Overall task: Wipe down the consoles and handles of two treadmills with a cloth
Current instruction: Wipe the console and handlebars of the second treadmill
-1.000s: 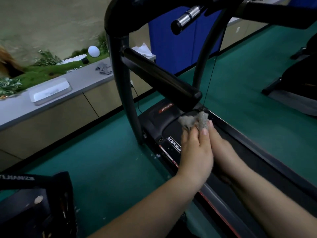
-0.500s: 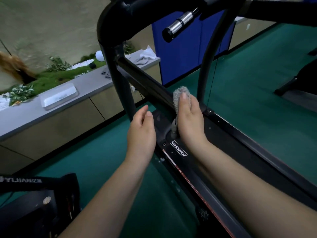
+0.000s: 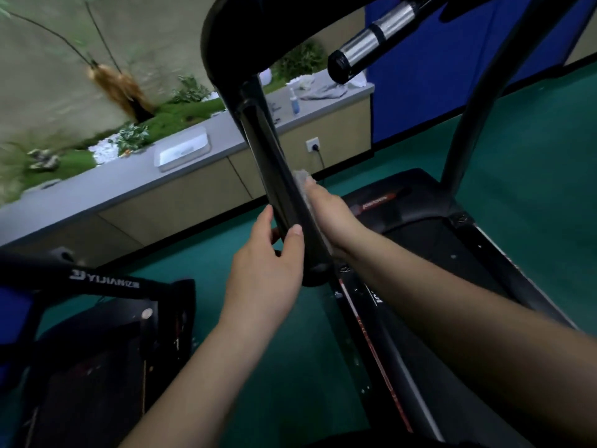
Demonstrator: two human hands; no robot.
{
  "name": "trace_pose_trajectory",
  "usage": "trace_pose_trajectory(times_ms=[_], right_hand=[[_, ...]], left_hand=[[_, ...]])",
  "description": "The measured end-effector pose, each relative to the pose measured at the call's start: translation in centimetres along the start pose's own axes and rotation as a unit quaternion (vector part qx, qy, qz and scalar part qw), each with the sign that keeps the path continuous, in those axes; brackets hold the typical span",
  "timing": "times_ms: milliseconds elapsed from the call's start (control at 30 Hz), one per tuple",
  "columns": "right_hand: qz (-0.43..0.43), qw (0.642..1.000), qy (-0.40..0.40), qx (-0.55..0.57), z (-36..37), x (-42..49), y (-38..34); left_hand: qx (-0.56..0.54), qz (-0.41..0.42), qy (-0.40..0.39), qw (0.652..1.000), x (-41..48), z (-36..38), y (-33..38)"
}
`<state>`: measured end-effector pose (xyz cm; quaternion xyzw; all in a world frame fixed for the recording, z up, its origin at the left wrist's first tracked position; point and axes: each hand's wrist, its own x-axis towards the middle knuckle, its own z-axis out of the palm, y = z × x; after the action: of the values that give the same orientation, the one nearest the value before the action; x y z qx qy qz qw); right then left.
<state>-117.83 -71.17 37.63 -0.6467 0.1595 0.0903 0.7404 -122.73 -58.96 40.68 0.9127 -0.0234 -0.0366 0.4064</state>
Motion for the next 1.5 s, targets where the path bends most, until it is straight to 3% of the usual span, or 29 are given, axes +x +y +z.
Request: trace_pose_trajectory(times_ms=[200, 333, 567, 700, 900, 1067, 1233, 1500], right_hand=[[-0.07, 0.993, -0.048, 0.079, -1.0, -4.8, 3.1], [-0.077, 0.995, -0.048, 0.048, -0.7, -3.3, 2.0], [-0.077, 0.996, -0.036, -0.021, 0.8, 5.0, -0.8], [-0.086, 0.995, -0.048, -0.018, 2.0, 11.1, -3.2], [-0.009, 0.999, -0.041, 0.003, 3.3, 18.2, -8.0], [-0.033, 0.998, -0.05, 0.011, 3.8, 22.5, -9.1], [-0.048, 0.997, -0.042, 0.039, 2.8, 21.9, -7.5], [0.079, 0.982, -0.077, 0.155, 1.9, 11.5, -1.7]], left_hand=[[0.126, 0.005, 0.085, 0.988, -0.9, 1.7, 1.4], [0.167, 0.02, 0.102, 0.98, -0.8, 1.9, 1.5], [0.176, 0.02, 0.117, 0.977, -0.7, 2.1, 1.5], [0.186, 0.027, 0.12, 0.975, -0.8, 2.0, 1.7], [0.19, 0.036, 0.12, 0.974, -0.6, 1.9, 1.7], [0.196, 0.041, 0.113, 0.973, -0.7, 1.9, 1.6], [0.202, 0.055, 0.117, 0.971, -0.8, 2.1, 1.5], [0.202, 0.063, 0.135, 0.968, -1.0, 2.4, 1.6]])
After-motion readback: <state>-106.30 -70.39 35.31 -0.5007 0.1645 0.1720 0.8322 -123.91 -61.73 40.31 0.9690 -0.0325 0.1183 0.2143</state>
